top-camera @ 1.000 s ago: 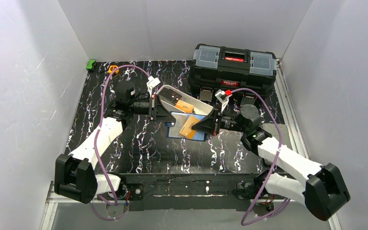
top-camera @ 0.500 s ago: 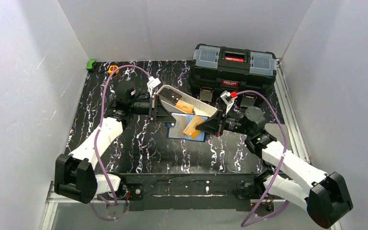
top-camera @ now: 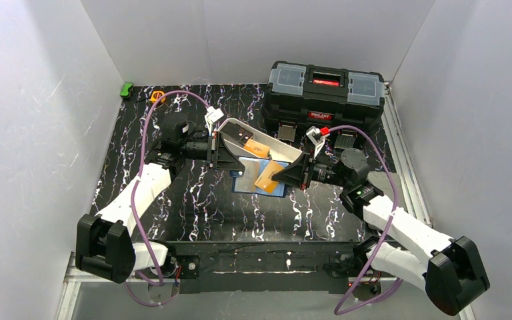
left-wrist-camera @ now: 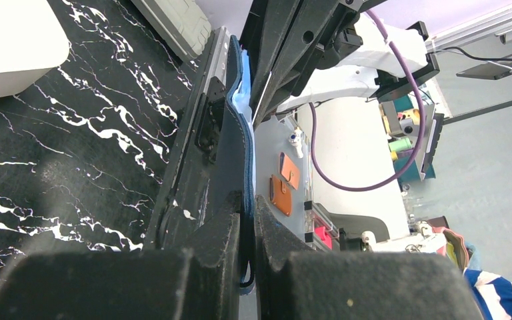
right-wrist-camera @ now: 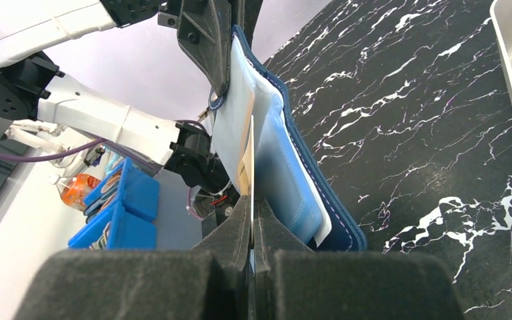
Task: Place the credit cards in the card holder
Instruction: Insert the credit card into the card holder.
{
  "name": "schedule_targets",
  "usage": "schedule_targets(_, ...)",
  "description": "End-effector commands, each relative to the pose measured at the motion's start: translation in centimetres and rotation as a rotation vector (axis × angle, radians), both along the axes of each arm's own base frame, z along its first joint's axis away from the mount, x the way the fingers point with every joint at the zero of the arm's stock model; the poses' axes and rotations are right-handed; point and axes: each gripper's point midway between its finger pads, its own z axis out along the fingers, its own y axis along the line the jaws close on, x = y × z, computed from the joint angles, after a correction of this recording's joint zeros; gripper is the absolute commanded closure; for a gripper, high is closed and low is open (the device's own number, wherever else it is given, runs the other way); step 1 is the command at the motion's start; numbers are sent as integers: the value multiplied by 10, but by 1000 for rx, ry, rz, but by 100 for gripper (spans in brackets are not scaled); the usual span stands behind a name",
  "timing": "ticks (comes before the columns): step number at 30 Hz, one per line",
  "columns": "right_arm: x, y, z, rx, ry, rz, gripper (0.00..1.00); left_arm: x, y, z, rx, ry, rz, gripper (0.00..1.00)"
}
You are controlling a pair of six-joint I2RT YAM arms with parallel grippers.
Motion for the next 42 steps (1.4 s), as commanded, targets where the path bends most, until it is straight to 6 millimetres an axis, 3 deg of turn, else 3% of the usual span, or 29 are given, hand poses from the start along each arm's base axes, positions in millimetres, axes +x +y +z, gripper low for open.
schedule_targets(1,5,3,13,47,-33,8,99,-12,-1,19,-33,-28,-64,100)
schedule_targets(9,7,7,13,55,-24,25,99,-11,-2,20,-34,-29,-65,100)
schedule_targets(21,3,6,-8,21,21,40,99,-10,-3,24,-40,-34,-67,100)
schedule_targets(37,9,20,0,48,22,81,99,-7,-5,26,-43,-35,-71,100)
schedule_targets(42,13,26,9,50,3,110,99,-17,-8,26,-46,-48,-116,100)
